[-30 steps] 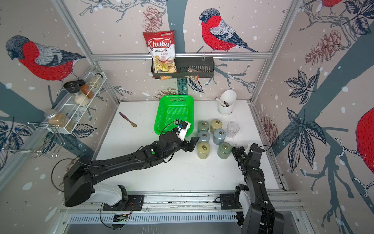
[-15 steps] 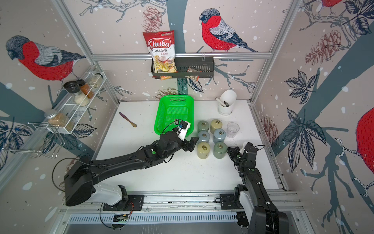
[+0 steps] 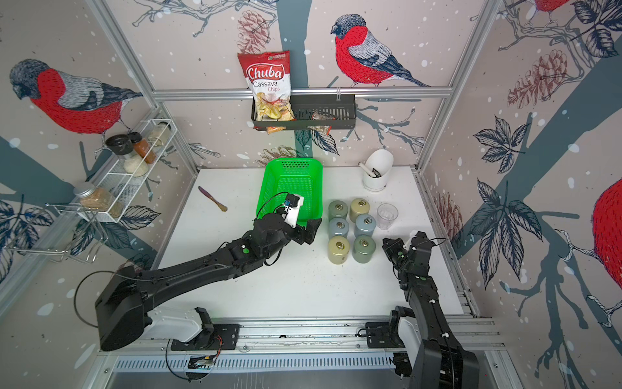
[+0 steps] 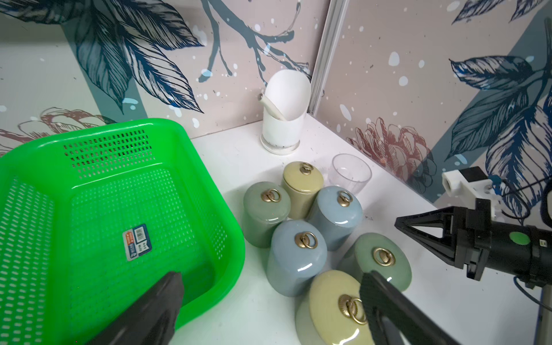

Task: Take the tea canister out of the basket
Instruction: Adjust the tea canister at the center of the board.

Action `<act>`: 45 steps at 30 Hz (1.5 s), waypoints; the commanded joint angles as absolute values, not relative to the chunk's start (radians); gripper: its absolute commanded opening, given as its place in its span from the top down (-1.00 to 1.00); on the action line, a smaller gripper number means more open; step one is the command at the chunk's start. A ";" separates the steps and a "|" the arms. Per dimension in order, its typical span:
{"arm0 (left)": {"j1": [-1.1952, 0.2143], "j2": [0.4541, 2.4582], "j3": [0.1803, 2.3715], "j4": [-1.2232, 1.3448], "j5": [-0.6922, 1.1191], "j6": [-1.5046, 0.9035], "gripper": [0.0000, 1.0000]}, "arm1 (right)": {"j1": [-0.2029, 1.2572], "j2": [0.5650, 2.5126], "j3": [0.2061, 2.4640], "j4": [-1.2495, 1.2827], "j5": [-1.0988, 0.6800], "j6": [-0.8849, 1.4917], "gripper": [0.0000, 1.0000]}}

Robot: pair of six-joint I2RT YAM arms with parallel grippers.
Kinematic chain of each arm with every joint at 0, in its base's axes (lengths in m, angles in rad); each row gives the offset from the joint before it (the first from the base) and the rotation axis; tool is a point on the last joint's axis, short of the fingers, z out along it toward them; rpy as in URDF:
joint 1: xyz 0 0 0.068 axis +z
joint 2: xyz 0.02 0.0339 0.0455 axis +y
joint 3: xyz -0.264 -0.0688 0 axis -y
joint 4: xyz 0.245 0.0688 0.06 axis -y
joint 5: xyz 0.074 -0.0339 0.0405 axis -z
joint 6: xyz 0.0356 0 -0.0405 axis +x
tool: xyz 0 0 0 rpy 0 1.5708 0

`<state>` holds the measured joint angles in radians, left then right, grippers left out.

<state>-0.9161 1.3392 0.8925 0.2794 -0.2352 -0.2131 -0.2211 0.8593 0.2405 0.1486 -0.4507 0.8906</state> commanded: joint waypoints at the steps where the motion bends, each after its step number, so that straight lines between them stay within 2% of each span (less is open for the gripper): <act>1: -0.885 1.304 0.873 0.317 -0.214 -0.230 -0.93 | -0.274 0.868 0.253 0.187 -0.477 0.853 0.96; 9: -0.807 1.237 0.814 0.304 -0.229 -0.263 -0.94 | -0.286 1.094 0.303 0.368 -0.576 0.855 0.95; 18: -0.659 1.172 0.750 0.308 -0.163 -0.304 -0.93 | -0.261 1.228 0.320 0.534 -0.579 0.882 0.92; 33: -0.621 1.229 0.772 0.284 -0.165 -0.295 -0.93 | -0.173 1.482 0.380 0.721 -0.590 0.916 0.92; 45: -0.609 1.235 0.778 0.257 -0.181 -0.281 -0.94 | -0.082 1.557 0.381 0.785 -0.584 0.944 0.92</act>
<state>-0.6159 1.2396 0.7746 0.2489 -0.1658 -0.2878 -0.0925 1.5482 0.3798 0.7406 -0.5785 0.9241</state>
